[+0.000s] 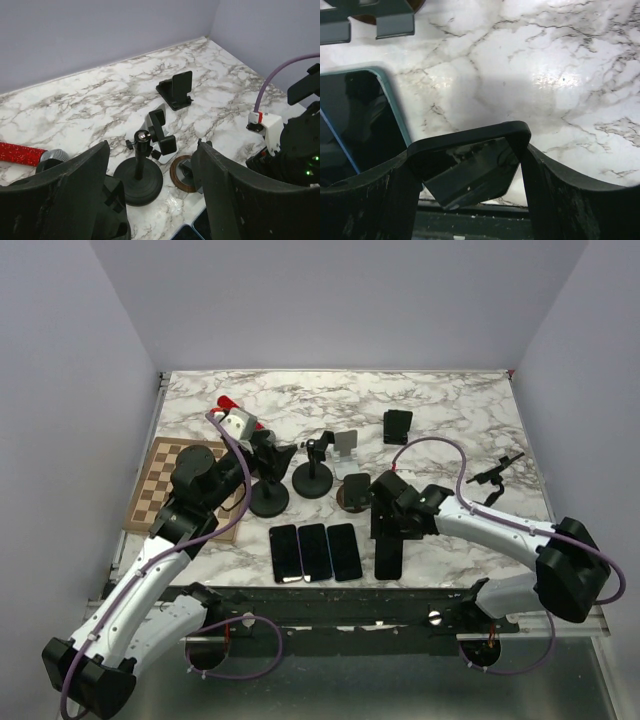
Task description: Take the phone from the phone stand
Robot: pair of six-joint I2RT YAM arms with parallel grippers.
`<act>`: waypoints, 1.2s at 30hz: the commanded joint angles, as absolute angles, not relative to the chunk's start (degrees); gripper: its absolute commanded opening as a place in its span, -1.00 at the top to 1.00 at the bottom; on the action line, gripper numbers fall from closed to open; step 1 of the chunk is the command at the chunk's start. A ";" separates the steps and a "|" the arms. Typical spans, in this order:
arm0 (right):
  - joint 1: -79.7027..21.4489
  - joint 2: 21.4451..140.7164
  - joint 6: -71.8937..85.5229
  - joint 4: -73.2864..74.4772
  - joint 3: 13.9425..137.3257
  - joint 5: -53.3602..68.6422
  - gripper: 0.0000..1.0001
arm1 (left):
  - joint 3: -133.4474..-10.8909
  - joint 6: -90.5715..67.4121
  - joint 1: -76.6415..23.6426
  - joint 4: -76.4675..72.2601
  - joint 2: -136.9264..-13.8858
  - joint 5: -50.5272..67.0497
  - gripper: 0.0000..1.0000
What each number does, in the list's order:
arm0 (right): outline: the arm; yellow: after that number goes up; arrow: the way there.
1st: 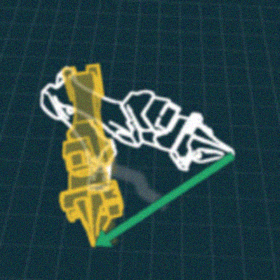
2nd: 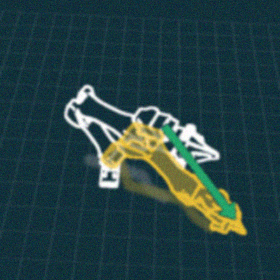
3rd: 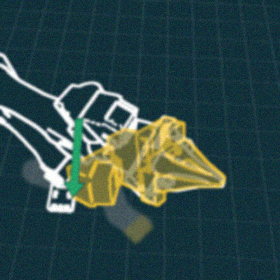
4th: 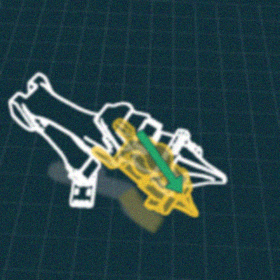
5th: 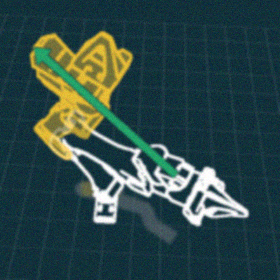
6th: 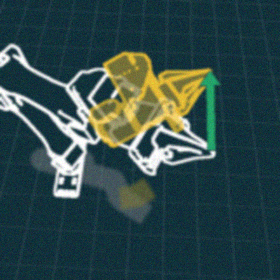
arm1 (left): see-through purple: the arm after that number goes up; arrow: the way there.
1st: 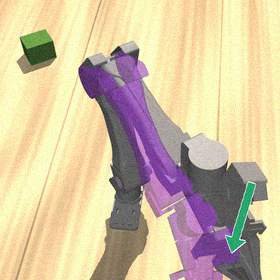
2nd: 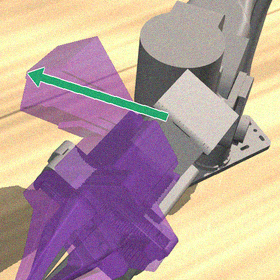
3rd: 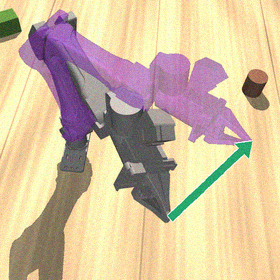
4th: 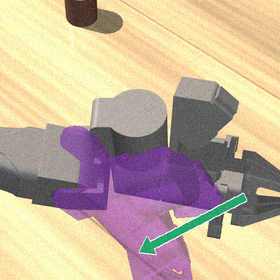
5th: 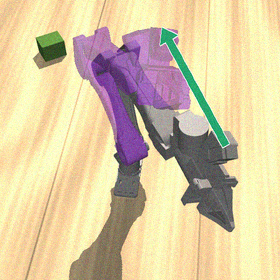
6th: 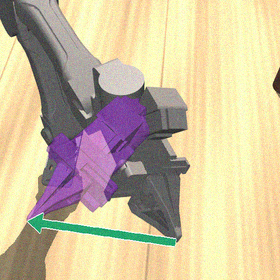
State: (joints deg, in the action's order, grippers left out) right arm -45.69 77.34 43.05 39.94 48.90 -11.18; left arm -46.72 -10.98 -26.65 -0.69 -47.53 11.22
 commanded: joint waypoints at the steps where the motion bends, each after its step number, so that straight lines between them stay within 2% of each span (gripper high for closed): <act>1: -49.48 78.77 50.87 36.97 47.97 -26.17 0.90 | -45.21 -11.07 -26.81 -4.68 -45.43 6.28 -0.58; 7: -52.39 83.29 51.80 27.27 41.98 -25.73 0.79 | -44.58 -10.99 -26.78 -5.27 -44.48 4.81 -0.57; 11: -55.13 85.87 56.88 26.01 40.98 -29.17 0.67 | -43.73 -10.48 -26.78 -5.71 -43.32 2.79 -0.57; 17: -57.50 88.93 60.08 24.40 41.82 -31.34 0.62 | -43.86 -10.28 -26.76 -5.67 -43.52 2.84 -0.58; 21: -58.11 90.69 61.21 26.01 43.33 -32.09 0.32 | -43.95 -10.11 -26.79 -5.45 -43.51 2.82 -0.58; 26: -58.18 90.71 60.06 25.36 42.35 -30.38 0.15 | -43.99 -9.93 -26.76 -5.37 -43.24 2.81 -0.58; 31: -58.40 89.63 58.07 24.51 41.17 -28.64 -0.24 | -44.30 -9.93 -26.80 -5.01 -43.59 3.33 -0.58; 36: -58.48 89.45 55.63 24.08 41.18 -27.27 -0.52 | -44.30 -9.89 -26.76 -4.92 -43.79 3.59 -0.58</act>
State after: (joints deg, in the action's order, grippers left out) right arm -58.02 87.79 56.45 24.69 43.55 -32.05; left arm -43.92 -10.52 -26.65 -4.23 -43.77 4.03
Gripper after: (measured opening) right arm 0.733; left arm 0.791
